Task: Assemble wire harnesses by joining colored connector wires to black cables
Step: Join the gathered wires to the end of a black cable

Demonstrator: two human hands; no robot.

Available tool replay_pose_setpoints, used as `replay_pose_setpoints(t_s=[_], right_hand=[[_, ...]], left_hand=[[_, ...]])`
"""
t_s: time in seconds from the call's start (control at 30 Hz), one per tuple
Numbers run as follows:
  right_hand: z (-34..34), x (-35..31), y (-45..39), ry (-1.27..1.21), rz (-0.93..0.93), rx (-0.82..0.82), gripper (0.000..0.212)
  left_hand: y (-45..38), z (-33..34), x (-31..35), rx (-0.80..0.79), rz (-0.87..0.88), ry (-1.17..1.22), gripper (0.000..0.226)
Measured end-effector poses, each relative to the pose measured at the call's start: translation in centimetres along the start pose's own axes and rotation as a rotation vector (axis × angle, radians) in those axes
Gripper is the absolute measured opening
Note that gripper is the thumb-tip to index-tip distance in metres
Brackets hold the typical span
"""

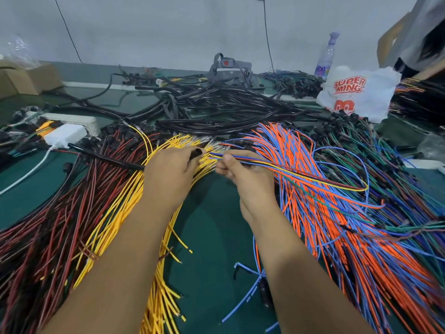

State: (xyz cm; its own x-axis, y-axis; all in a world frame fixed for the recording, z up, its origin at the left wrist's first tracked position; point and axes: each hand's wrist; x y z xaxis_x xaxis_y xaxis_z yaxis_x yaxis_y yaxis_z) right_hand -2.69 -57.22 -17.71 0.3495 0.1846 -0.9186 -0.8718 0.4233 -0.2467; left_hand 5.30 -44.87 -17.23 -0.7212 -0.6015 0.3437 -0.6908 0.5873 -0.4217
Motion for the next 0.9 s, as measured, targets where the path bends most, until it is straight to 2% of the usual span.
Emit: replay_pose_setpoints(t_s=[0.1,0.2,0.27,0.33,0.57,0.63,0.77,0.9], right_hand=[[0.09,-0.05,0.19,-0.022,-0.008,-0.038,0.01],[0.1,-0.08,0.24,-0.036,-0.02,-0.042,0.012],[0.05,-0.13,0.27,-0.036,-0.023,-0.039,0.011],[0.02,-0.15,0.31,-0.038,-0.028,-0.027,0.011],[-0.21,-0.14,0.33,-0.04,-0.046,-0.01,0.016],[-0.21,-0.16,0.36,-0.032,-0.041,-0.018,0.016],[-0.15,-0.32,0.36,-0.015,-0.034,-0.014,0.016],[-0.09,-0.56,0.32,-0.016,-0.05,-0.006,0.019]], left_hand=[[0.14,0.07,-0.04,-0.031,-0.039,0.007,0.027],[0.4,0.3,0.06,-0.101,-0.044,0.116,0.025],[0.35,0.27,0.16,-0.174,-0.016,0.192,0.043],[0.25,0.28,0.23,-0.182,0.02,0.202,0.05],[0.01,0.23,-0.2,-0.174,0.082,0.071,0.014],[0.1,0.26,-0.08,-0.172,0.062,0.096,0.017],[0.06,0.16,0.25,-0.192,0.051,0.242,0.042],[0.07,0.37,-0.18,-0.223,0.055,0.245,0.03]])
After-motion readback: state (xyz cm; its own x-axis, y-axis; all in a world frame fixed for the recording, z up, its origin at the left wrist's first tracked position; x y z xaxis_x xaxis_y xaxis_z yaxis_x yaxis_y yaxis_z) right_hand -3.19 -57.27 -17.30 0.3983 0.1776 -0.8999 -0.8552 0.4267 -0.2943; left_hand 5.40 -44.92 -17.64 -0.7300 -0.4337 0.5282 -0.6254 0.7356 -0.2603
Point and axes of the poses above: each hand's wrist, its own y-axis away from the middle knuckle, its own z-axis out of the palm, x = y × z, and after that the axes turned 15 degrees about -x, right-handed
